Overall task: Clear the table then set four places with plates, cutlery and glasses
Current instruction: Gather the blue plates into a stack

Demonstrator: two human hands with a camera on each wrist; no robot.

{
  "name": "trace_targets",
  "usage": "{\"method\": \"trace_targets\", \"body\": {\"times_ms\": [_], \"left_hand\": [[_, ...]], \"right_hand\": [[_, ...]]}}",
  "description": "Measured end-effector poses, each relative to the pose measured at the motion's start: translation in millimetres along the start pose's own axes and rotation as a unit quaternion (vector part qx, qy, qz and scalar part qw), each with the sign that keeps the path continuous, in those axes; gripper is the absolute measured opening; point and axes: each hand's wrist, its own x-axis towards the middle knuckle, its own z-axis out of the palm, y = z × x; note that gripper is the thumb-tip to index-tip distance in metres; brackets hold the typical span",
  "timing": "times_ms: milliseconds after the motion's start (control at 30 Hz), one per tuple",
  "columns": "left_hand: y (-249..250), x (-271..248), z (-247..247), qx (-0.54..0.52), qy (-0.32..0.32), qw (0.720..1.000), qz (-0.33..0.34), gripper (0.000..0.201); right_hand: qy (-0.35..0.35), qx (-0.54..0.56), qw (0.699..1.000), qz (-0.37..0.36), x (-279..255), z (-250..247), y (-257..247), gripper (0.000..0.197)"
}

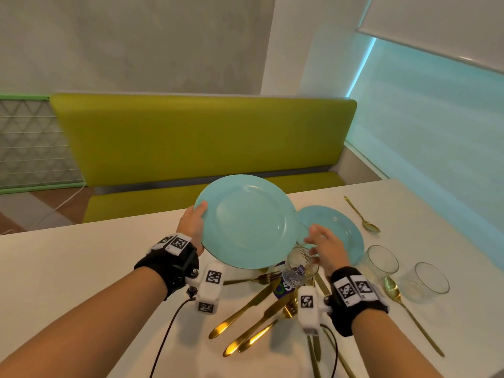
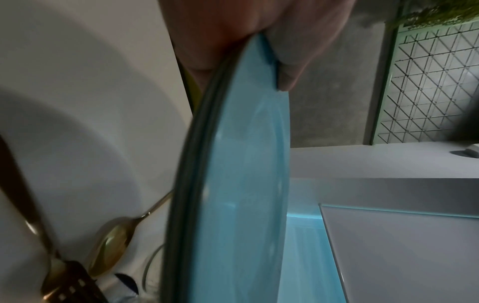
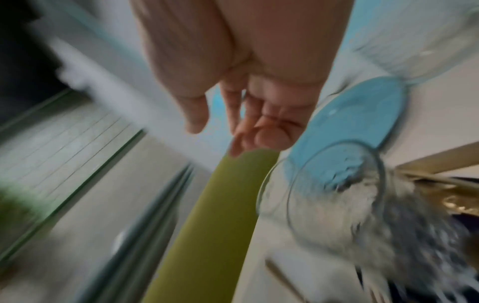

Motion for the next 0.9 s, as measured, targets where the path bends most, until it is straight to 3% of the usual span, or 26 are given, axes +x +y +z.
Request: {"method": "trace_targets", "body": {"times_ms": [133,233,300,433,567,700,900], "left_hand": [[-2,11,-2,-0.014,0.039,0.999,0.004,0.048],[-3,17,-4,-0.016,0.061,0.998,0.006,0.048],[-2,20,-5,-0.014,0.074,0.997,0.004,0.047],[-5,27,-7,-0.014,0.090,0.996,0.005,0.049],[-6,30,-8,-0.018,0.089,0.996,-0.006,0.048],[-7,32,-8,-0.030,0.102,0.994,-0.005,0.044],[-11,23,-10,-0.038,0.107,0.993,-0.016,0.046]], "right_hand": [[0.130,0.065,0.976,0.165,38,-46,22,0.035],[0.125,0.047,0.962,0.237,45,-61,48,0.032],[0.097,0.038,0.968,0.228,41,-63,58,0.023],[0.085,0.092,0.962,0.243,49,-55,56,0.039],[0.107,0.161,0.946,0.261,69,-45,60,0.042],[0.101,0.215,0.935,0.264,81,-51,65,0.024],[0.155,0.250,0.941,0.170,85,-48,41,0.039]]}}
